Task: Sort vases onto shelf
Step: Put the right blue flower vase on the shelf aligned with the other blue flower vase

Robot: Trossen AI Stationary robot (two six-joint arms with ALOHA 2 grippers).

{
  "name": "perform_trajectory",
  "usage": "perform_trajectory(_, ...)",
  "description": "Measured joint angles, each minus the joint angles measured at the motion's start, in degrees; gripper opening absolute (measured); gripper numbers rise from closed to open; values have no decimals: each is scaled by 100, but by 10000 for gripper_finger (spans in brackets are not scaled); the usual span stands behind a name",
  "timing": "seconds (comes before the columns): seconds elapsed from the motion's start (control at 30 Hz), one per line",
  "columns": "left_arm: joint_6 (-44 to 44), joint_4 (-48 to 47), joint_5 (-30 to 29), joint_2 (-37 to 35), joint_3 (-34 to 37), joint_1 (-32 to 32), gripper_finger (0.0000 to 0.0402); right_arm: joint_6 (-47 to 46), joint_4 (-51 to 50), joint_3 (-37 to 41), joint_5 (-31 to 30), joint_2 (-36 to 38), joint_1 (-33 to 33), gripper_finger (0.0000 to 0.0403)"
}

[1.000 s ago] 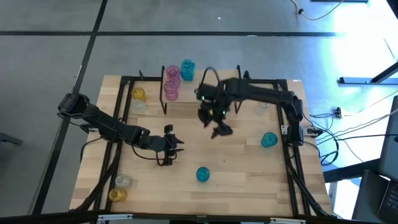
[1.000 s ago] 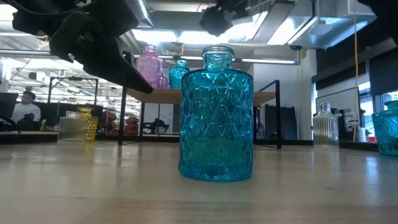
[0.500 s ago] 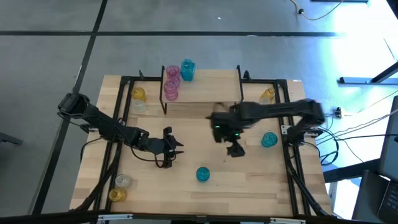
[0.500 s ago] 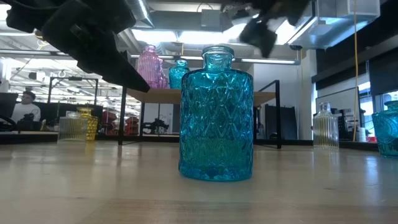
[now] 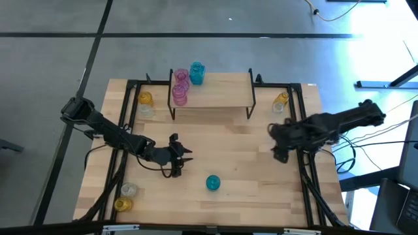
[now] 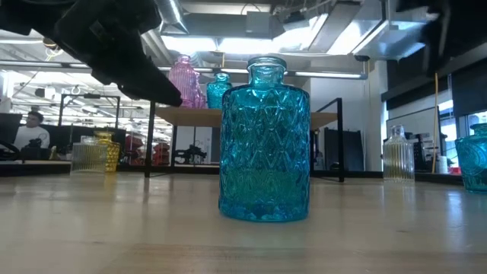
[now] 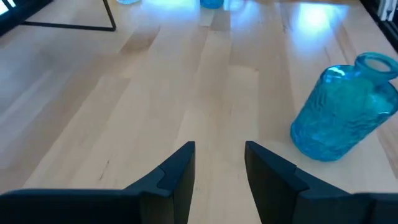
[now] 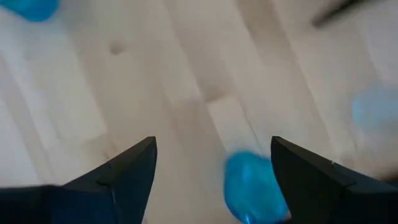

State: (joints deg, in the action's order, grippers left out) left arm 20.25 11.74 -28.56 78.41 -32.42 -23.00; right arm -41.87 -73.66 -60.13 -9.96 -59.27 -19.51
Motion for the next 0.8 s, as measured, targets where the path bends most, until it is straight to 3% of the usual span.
perform_trajectory(0.1, 106, 3, -17, 2, 0, -4, 133, -704, -285, 364, -164, 461, -81, 296)
perform_trajectory(0.23, 214, 3, -171, 2, 1, -2, 133, -918, -339, 865, -53, 783, -72, 296)
perform_trajectory(0.6, 214, 2, -407, 2, 0, 0, 133, -838, -162, 1479, 118, 657, 248, 295)
perform_trajectory(0.8, 226, 1, -404, 1, 1, -4, 133, -733, -254, 1483, 298, 609, 633, 269)
